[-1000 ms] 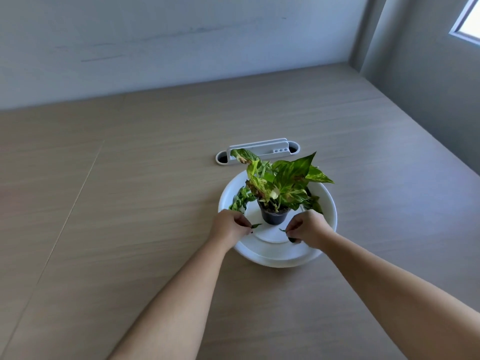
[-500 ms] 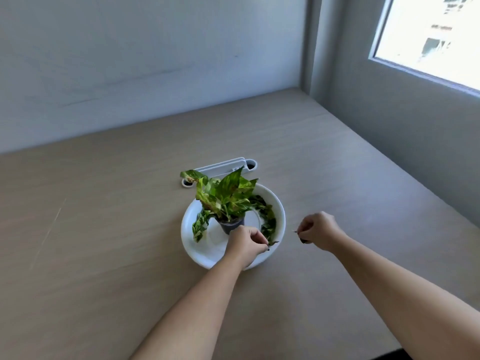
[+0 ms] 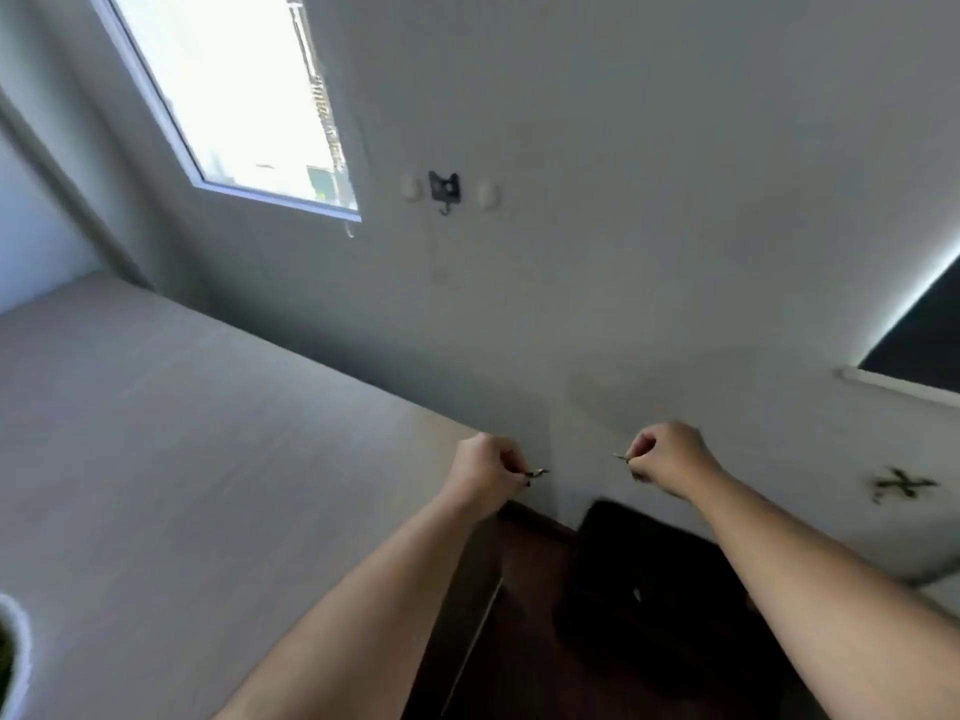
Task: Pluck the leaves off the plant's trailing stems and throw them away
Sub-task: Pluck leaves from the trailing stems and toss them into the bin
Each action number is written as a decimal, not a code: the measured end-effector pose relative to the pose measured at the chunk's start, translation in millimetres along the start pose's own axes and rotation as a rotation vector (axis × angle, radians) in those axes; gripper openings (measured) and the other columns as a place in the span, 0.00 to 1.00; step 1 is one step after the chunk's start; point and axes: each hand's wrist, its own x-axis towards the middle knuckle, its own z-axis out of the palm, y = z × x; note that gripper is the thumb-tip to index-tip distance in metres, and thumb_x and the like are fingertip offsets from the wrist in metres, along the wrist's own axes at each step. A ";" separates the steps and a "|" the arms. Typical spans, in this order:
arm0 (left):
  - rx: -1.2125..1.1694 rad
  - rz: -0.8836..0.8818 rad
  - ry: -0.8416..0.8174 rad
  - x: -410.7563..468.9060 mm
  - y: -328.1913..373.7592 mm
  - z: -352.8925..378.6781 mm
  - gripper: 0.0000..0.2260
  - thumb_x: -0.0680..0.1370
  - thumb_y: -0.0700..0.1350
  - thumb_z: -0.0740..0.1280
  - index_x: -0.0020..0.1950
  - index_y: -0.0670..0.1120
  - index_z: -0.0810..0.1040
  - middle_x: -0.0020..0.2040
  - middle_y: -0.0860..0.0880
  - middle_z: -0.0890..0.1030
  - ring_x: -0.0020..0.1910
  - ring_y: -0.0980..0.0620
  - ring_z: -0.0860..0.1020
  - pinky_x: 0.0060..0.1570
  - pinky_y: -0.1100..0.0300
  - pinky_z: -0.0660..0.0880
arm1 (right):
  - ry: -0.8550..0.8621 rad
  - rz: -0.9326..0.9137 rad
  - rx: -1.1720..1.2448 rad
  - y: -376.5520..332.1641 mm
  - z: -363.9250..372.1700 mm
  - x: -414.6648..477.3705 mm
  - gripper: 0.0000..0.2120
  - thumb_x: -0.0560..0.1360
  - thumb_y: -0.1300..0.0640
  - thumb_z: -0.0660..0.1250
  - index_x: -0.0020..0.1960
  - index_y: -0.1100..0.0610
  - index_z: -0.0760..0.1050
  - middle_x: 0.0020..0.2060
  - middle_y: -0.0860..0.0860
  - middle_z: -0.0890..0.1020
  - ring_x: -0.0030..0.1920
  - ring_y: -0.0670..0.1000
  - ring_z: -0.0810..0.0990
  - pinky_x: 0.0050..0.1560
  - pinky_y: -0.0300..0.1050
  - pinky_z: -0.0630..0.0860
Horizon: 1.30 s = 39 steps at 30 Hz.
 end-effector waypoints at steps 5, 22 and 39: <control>0.121 0.130 -0.249 33.0 63.9 92.6 0.04 0.68 0.37 0.71 0.41 0.43 0.83 0.39 0.47 0.83 0.41 0.53 0.79 0.39 0.68 0.69 | 0.080 0.247 0.040 117.7 -35.7 1.9 0.07 0.64 0.67 0.70 0.31 0.56 0.80 0.35 0.57 0.85 0.36 0.51 0.80 0.40 0.37 0.71; 0.299 0.050 -0.602 146.5 20.8 270.9 0.18 0.75 0.45 0.70 0.64 0.47 0.76 0.64 0.46 0.78 0.61 0.47 0.77 0.59 0.55 0.76 | 0.031 0.452 0.124 255.4 49.2 79.6 0.15 0.72 0.67 0.65 0.58 0.59 0.79 0.57 0.57 0.81 0.56 0.56 0.80 0.61 0.45 0.75; 0.276 0.065 -0.106 70.7 31.9 46.0 0.13 0.73 0.47 0.68 0.58 0.50 0.78 0.57 0.48 0.80 0.57 0.46 0.78 0.58 0.53 0.75 | -0.032 -0.107 -0.007 37.6 5.2 56.7 0.07 0.72 0.61 0.67 0.48 0.58 0.82 0.48 0.55 0.85 0.51 0.54 0.82 0.50 0.38 0.72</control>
